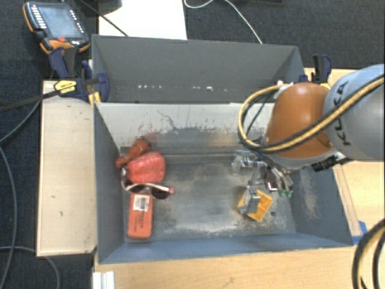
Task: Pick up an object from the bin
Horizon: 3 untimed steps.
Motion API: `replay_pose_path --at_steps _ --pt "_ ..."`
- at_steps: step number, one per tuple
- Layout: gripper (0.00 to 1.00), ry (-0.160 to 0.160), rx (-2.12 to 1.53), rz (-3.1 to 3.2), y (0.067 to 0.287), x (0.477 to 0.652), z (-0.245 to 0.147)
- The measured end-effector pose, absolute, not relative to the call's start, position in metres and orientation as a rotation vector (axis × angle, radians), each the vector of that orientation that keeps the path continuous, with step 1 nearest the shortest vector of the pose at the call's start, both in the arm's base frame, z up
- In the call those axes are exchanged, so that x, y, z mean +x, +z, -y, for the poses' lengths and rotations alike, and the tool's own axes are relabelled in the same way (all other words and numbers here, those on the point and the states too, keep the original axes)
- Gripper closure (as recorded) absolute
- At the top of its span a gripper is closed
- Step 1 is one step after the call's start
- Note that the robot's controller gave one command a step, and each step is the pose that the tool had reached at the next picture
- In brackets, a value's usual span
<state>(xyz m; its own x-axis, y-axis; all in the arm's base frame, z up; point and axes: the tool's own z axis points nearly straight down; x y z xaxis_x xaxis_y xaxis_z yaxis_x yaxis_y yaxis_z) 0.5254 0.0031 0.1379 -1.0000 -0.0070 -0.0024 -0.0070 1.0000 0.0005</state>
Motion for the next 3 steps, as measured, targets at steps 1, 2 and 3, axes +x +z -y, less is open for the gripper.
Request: replay_pose_path --at_steps 1,2,3 --pt "0.0 0.001 -0.116 -3.145 0.07 0.515 0.081" --pt "0.0 0.001 0.315 -3.117 0.117 0.523 0.072" --pt "0.0 0.002 -0.082 -3.145 0.1 0.476 0.046"
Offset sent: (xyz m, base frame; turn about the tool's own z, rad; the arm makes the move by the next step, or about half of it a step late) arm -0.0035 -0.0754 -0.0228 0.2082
